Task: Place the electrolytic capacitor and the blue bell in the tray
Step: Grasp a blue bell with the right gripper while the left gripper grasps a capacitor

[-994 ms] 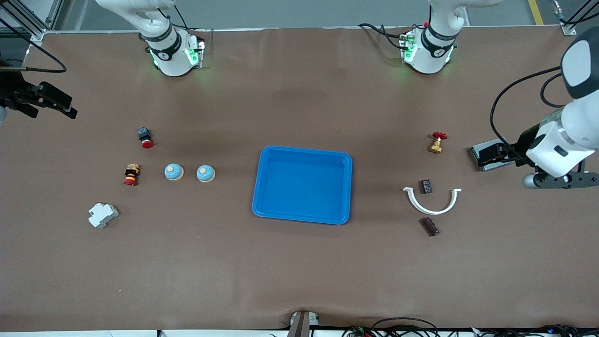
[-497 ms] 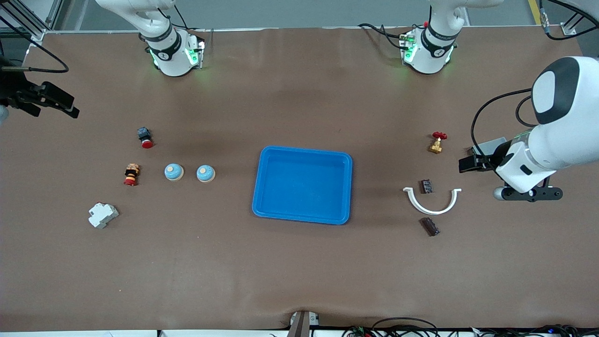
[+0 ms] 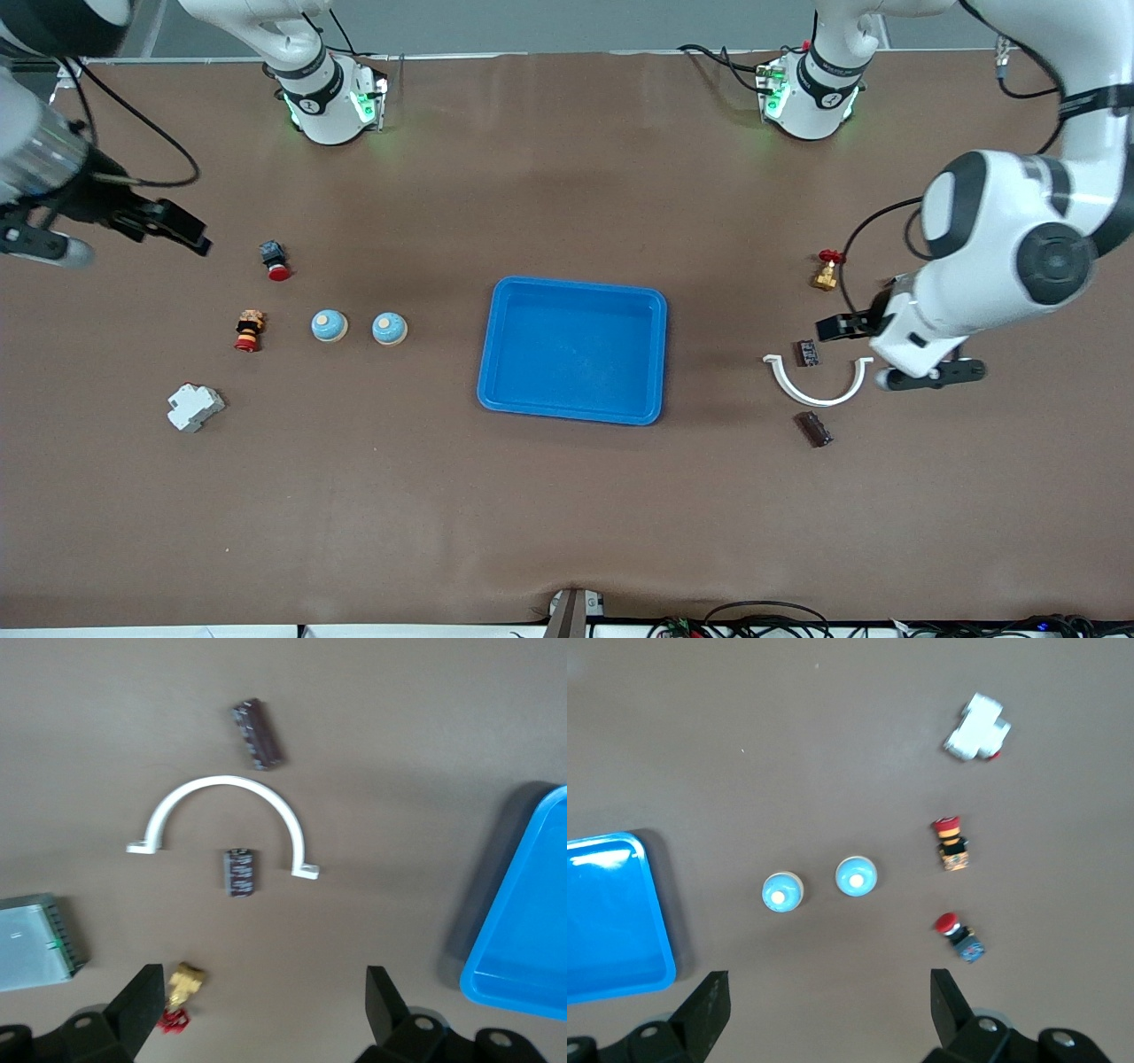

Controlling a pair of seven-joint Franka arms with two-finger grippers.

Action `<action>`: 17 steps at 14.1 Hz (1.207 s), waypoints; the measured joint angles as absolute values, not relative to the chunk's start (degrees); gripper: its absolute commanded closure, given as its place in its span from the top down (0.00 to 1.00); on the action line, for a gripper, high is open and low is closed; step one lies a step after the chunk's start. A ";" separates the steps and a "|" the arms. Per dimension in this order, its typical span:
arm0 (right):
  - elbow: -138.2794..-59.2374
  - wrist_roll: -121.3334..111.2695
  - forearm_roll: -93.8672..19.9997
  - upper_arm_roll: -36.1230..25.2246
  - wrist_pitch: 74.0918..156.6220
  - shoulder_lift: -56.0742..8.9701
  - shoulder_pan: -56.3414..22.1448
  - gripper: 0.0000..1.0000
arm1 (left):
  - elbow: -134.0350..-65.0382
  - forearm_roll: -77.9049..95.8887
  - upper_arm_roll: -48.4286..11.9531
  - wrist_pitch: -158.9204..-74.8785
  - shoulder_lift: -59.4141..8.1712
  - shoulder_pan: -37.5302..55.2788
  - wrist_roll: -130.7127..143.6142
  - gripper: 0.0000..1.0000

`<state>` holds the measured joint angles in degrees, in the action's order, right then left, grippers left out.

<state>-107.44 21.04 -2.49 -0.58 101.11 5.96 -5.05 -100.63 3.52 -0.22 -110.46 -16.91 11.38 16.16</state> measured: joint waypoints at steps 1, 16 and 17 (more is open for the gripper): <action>-109.20 23.55 -2.49 -0.56 102.77 5.54 -6.15 1.00 | -102.38 3.31 -0.22 -112.40 -17.01 12.03 16.28 1.00; -129.10 41.95 -3.29 -0.39 141.76 -11.64 -16.22 1.00 | -118.46 -1.91 0.02 -130.79 -18.80 10.95 11.61 1.00; -129.04 43.61 -3.29 -0.38 144.46 -14.17 -17.50 1.00 | -118.47 -1.91 0.02 -131.29 -19.31 10.85 11.24 1.00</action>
<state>-129.04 43.61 -3.29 -0.38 144.46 -14.17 -17.50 -118.47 -1.91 0.02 -131.29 -19.31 10.85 11.24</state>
